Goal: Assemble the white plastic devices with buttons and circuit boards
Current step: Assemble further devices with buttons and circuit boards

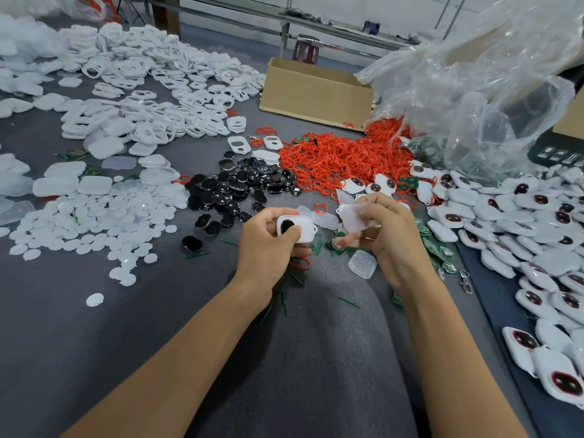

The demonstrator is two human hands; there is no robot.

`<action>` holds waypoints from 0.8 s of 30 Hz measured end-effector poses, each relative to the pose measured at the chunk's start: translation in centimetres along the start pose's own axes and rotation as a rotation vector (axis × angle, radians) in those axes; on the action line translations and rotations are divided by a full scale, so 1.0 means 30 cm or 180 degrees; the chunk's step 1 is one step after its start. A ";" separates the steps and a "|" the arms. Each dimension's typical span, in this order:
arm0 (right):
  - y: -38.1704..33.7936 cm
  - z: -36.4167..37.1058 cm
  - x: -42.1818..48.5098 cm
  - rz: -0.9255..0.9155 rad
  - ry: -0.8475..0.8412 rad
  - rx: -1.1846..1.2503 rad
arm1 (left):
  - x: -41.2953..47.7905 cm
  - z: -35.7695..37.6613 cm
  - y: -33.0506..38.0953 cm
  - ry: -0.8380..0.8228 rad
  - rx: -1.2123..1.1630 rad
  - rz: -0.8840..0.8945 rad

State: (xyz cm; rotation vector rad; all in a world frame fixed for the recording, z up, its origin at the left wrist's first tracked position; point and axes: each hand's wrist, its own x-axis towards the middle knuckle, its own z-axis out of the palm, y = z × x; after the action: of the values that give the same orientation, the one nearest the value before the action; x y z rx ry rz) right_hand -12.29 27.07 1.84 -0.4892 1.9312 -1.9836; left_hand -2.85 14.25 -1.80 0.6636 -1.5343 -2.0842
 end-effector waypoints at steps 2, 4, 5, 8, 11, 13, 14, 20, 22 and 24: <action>0.005 -0.006 0.003 -0.0054 -0.0019 0.0035 | 0.000 0.000 -0.001 -0.0004 -0.0007 -0.0012; 0.016 -0.014 0.008 -0.0155 -0.0027 -0.0167 | -0.002 0.000 -0.002 -0.0011 -0.0003 -0.0015; 0.020 -0.015 0.010 -0.0206 -0.0009 -0.0283 | -0.002 0.000 -0.002 -0.0017 0.0006 -0.0013; 0.025 -0.017 0.013 -0.0318 0.0051 -0.0500 | -0.005 0.002 0.002 -0.0052 0.0048 -0.0016; 0.024 -0.014 0.014 -0.0430 0.0033 -0.0626 | -0.007 0.000 0.004 -0.0094 0.0121 -0.0024; 0.023 -0.010 0.010 -0.0463 -0.0081 -0.0688 | -0.008 -0.001 0.004 -0.0121 0.0206 -0.0008; 0.021 -0.007 0.006 -0.0491 -0.0150 -0.0728 | -0.008 -0.001 0.004 -0.0142 0.0243 -0.0002; 0.002 0.024 -0.012 -0.0751 -0.0309 -0.0846 | -0.008 0.000 0.009 -0.0323 0.0271 -0.0058; 0.003 0.035 -0.014 -0.0801 -0.0277 -0.0861 | -0.010 -0.002 0.010 -0.0464 0.0244 -0.0115; 0.006 0.046 -0.017 -0.0827 -0.0290 -0.0943 | -0.012 -0.003 0.011 -0.0634 0.0319 -0.0137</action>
State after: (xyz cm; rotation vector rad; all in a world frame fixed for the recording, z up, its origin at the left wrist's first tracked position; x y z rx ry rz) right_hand -11.19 26.08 1.68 -0.9329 2.2076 -1.7847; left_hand -2.49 14.31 -1.48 0.5417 -1.7572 -2.1718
